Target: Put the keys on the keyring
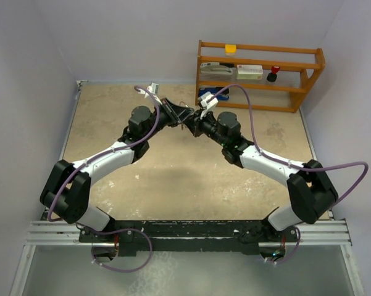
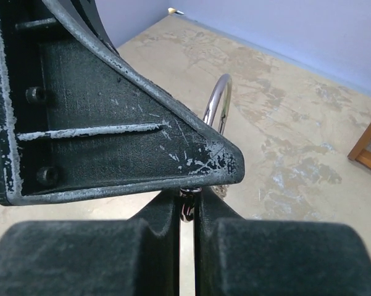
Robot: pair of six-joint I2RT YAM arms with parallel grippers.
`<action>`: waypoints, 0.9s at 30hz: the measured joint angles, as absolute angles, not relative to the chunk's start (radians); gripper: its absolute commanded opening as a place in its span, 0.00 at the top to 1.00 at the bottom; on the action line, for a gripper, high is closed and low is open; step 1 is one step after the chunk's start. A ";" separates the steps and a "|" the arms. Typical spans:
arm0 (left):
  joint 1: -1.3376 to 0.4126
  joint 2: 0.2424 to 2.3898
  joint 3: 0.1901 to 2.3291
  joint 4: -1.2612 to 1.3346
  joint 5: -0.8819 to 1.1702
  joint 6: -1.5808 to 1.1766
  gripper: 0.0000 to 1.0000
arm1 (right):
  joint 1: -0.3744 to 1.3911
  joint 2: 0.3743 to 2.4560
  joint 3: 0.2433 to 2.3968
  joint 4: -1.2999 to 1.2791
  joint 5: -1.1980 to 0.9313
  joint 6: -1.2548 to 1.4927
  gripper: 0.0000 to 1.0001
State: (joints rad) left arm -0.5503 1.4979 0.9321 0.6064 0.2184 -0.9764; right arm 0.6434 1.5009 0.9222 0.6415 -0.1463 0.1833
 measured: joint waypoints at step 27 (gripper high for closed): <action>-0.530 1.422 0.843 0.760 0.215 -1.082 0.43 | 0.639 1.676 0.479 1.509 -0.115 -0.086 1.00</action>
State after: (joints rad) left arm -0.5304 1.4220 0.8429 0.7601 0.2150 -1.0824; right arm 0.6392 1.6760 0.4786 1.5089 -0.1150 -0.0856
